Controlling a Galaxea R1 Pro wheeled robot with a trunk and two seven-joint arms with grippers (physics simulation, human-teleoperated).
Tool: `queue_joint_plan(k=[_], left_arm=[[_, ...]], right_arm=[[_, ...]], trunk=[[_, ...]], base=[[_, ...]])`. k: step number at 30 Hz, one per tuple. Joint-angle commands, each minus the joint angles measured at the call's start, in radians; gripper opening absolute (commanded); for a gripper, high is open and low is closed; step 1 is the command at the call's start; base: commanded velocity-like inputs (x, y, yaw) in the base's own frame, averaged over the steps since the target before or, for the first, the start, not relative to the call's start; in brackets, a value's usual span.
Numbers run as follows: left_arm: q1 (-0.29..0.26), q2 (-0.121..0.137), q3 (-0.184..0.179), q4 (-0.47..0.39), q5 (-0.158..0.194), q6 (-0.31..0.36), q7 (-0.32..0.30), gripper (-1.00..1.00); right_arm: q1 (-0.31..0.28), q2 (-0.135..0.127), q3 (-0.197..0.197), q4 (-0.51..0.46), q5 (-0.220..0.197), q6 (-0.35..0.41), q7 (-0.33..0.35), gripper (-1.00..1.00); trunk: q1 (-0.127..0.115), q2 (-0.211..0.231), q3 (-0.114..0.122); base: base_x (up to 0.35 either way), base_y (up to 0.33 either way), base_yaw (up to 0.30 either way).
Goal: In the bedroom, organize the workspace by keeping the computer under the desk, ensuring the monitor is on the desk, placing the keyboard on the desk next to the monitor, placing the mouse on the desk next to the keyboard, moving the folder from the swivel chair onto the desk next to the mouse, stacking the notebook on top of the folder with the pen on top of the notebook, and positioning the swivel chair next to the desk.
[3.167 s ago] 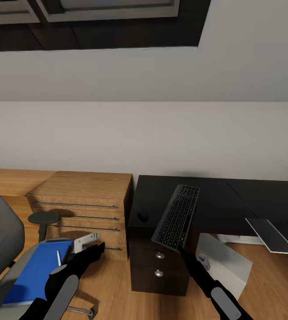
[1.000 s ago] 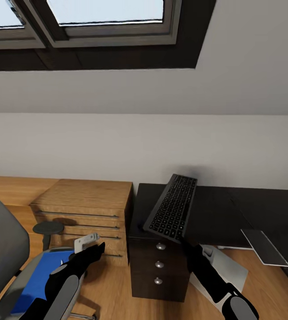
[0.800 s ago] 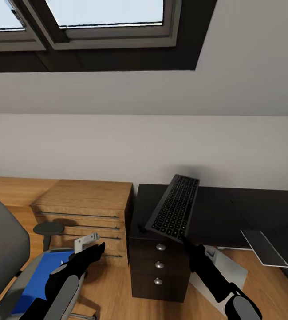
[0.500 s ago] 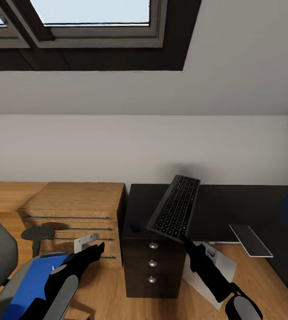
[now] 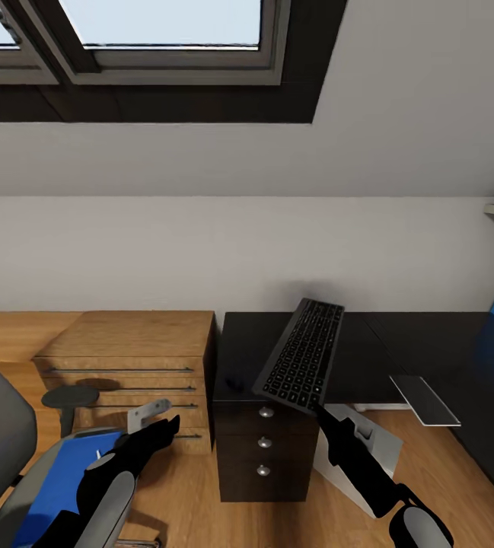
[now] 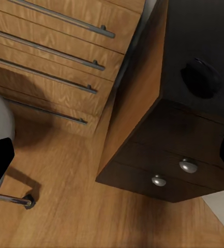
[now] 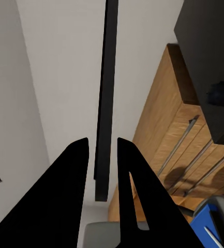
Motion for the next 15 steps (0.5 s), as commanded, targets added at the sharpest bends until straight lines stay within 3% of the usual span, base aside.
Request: queue_joint_plan(k=[1,11,15], left_arm=[[-0.001,0.001,-0.003,-0.001,0.009,0.001,0.01,1.0],[-0.001,0.0,-0.003,-0.001,0.011,0.001,0.01,1.0],[-0.001,0.0,-0.016,-0.001,0.01,0.0,0.01,1.0]], right_arm=[[-0.001,-0.001,0.001,0.001,-0.009,0.001,0.004,-1.0],[-0.001,-0.001,0.001,0.003,-0.009,-0.001,0.004,-1.0],[-0.001,-0.001,0.001,0.004,-0.009,-0.001,0.003,-1.0]], trunk=[[0.0,-0.001,-0.001],[0.0,-0.001,-0.001],[0.0,-0.001,-0.001]], base=[[0.0,0.0,0.0],[0.0,0.0,-0.003],[0.0,0.0,-0.156]])
